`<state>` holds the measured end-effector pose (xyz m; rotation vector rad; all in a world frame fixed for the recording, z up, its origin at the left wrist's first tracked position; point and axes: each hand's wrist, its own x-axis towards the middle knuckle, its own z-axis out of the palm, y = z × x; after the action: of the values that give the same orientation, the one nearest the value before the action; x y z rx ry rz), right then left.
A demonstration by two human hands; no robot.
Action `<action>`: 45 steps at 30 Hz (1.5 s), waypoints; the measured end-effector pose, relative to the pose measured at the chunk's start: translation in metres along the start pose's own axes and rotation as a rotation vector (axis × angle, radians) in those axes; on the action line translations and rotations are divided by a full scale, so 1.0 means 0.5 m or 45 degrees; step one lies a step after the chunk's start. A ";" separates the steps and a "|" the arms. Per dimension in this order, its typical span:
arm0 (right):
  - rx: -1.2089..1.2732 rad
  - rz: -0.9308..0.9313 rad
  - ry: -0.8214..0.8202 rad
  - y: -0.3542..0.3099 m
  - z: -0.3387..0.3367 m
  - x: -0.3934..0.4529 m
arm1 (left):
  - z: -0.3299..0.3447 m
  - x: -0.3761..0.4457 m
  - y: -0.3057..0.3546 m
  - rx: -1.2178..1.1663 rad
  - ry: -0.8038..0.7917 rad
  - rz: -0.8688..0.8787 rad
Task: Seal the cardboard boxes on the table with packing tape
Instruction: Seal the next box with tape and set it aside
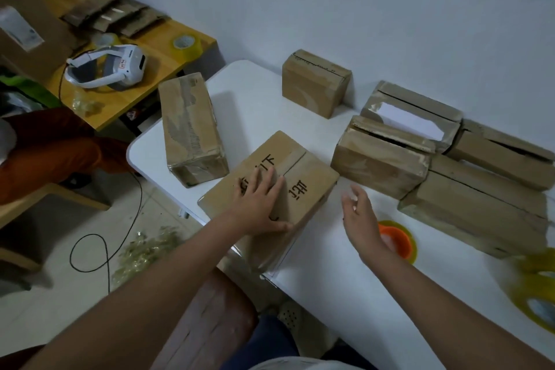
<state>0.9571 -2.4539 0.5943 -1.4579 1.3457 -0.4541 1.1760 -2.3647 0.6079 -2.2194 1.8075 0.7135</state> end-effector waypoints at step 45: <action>-1.101 0.174 -0.135 0.193 -0.088 -0.017 | 0.113 -0.058 0.044 0.143 0.592 0.259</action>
<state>0.8712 -2.4472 0.5314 -2.0124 1.6283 0.3512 1.1372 -2.3199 0.5759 -2.2825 2.2425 0.1164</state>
